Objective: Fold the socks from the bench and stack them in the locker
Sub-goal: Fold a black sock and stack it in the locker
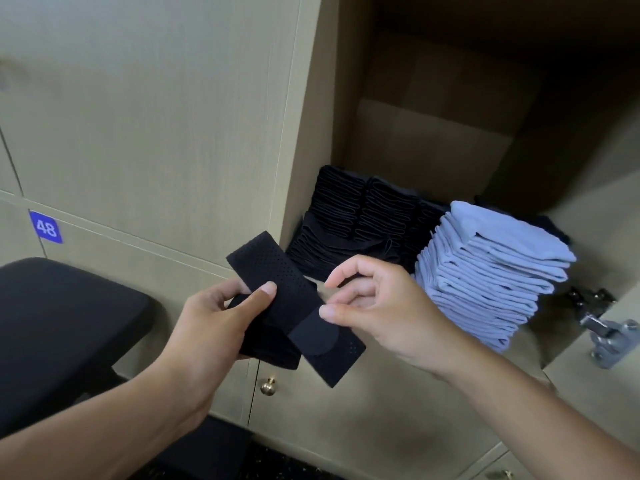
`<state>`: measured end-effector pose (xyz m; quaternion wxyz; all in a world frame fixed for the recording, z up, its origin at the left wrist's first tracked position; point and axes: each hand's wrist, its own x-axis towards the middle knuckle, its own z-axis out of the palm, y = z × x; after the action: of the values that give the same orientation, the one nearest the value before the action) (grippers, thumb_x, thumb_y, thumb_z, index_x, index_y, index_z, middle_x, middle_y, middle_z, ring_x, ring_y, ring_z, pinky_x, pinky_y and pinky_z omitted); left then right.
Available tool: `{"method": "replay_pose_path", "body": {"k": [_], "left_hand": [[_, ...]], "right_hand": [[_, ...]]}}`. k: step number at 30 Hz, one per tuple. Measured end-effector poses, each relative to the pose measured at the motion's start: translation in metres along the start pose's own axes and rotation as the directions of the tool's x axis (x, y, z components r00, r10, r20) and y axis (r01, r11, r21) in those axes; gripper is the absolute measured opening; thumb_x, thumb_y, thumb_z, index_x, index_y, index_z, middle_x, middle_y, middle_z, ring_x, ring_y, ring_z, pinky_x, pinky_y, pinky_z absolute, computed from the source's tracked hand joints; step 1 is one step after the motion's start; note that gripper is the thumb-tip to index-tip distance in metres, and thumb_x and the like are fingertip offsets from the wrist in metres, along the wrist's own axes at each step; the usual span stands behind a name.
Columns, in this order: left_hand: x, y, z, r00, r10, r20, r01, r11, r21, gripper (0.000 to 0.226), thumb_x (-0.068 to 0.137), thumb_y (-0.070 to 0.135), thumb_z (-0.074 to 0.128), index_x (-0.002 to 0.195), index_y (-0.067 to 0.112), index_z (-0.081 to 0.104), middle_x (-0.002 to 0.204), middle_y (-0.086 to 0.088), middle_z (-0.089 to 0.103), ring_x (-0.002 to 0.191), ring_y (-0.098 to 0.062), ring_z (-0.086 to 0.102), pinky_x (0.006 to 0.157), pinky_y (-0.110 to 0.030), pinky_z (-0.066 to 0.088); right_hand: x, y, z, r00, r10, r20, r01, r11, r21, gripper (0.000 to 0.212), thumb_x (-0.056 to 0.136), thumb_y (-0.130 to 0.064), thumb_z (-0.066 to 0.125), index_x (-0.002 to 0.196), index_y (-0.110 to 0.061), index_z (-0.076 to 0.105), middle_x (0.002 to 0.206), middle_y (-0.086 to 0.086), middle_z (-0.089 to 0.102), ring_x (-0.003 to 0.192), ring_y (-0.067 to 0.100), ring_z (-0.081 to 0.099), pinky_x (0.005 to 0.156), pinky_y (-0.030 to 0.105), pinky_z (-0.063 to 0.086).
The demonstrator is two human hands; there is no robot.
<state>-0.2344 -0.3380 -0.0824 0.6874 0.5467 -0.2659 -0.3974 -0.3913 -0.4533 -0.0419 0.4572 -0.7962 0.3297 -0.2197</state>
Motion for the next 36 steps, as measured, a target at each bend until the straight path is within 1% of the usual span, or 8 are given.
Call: {"method": "replay_pose_path", "body": {"k": [5,9,13,18,22,28,32,36], "left_hand": [[0.000,0.004,0.003,1.000,0.002,-0.016,-0.002,1.000,0.000,0.029,0.095,0.025,0.068,0.069,0.012,0.072,0.077,-0.012,0.073,0.061,-0.021,0.071,0.053,-0.032,0.059],[0.001,0.004,0.005,1.000,-0.004,0.022,0.004,1.000,0.016,0.022,0.092,0.025,0.070,0.080,0.007,0.074,0.081,-0.013,0.075,0.064,-0.019,0.071,0.052,-0.026,0.056],[0.006,-0.001,0.000,1.000,-0.009,-0.025,0.010,0.999,0.042,0.008,0.091,0.014,0.072,0.094,0.008,0.076,0.090,-0.017,0.077,0.069,-0.023,0.074,0.054,-0.028,0.058],[0.009,0.010,-0.009,0.998,0.058,0.002,-0.057,0.979,0.195,0.004,0.093,0.008,0.071,0.090,0.008,0.074,0.084,-0.015,0.077,0.067,-0.023,0.074,0.054,-0.026,0.058],[0.014,0.019,-0.020,0.984,0.029,0.176,-0.096,0.917,0.388,0.009,0.090,0.014,0.075,0.081,0.015,0.075,0.082,-0.014,0.076,0.067,-0.023,0.072,0.061,-0.032,0.054],[0.015,0.020,-0.027,0.935,-0.058,0.349,-0.152,0.826,0.544,0.012,0.083,0.035,0.079,0.088,0.024,0.079,0.091,-0.008,0.076,0.076,-0.020,0.069,0.075,-0.030,0.048],[0.016,0.017,-0.030,0.915,-0.117,0.386,-0.091,0.873,0.480,0.021,0.084,0.034,0.078,0.096,0.016,0.079,0.101,-0.004,0.077,0.096,-0.022,0.073,0.095,-0.036,0.049],[0.017,0.010,-0.029,0.898,-0.175,0.405,0.012,0.927,0.375,0.034,0.091,0.039,0.076,0.101,0.007,0.075,0.102,-0.015,0.076,0.092,-0.026,0.070,0.087,-0.034,0.049]], "right_hand": [[-0.004,-0.002,0.005,0.989,0.052,-0.142,-0.056,0.998,-0.025,0.018,0.084,-0.022,0.081,0.077,-0.025,0.064,0.081,-0.008,0.074,0.082,0.014,0.074,0.085,0.030,0.053],[-0.009,-0.004,0.014,0.970,0.127,-0.208,-0.108,0.989,0.099,0.012,0.085,-0.020,0.081,0.082,-0.021,0.069,0.081,-0.009,0.072,0.073,0.004,0.069,0.069,0.015,0.049],[-0.013,-0.008,0.030,0.978,0.109,-0.178,-0.072,0.977,0.201,0.008,0.085,-0.008,0.078,0.086,-0.014,0.073,0.083,0.001,0.073,0.066,0.012,0.069,0.064,0.022,0.057],[-0.018,-0.009,0.028,0.968,-0.161,-0.193,0.091,0.940,-0.330,0.014,0.086,-0.025,0.078,0.093,-0.029,0.066,0.096,-0.016,0.064,0.089,0.004,0.063,0.079,0.017,0.050],[-0.018,-0.013,0.011,0.871,-0.479,0.111,0.418,0.603,-0.680,0.039,0.083,-0.030,0.081,0.117,-0.035,0.061,0.132,-0.026,0.044,0.134,-0.003,0.033,0.107,0.016,0.031],[-0.014,-0.005,0.011,0.807,-0.434,0.401,0.587,0.517,-0.623,0.036,0.077,-0.022,0.085,0.107,-0.024,0.066,0.136,-0.010,0.056,0.134,0.012,0.039,0.120,0.014,-0.002],[-0.015,-0.007,0.009,0.814,-0.416,0.406,0.580,0.532,-0.617,0.037,0.078,-0.019,0.084,0.107,-0.023,0.062,0.126,-0.013,0.058,0.121,0.014,0.046,0.117,0.015,0.016],[-0.015,-0.007,0.006,0.836,-0.383,0.393,0.548,0.558,-0.623,0.036,0.080,-0.024,0.083,0.105,-0.028,0.058,0.111,-0.017,0.056,0.108,0.007,0.050,0.102,0.022,0.038]]}}
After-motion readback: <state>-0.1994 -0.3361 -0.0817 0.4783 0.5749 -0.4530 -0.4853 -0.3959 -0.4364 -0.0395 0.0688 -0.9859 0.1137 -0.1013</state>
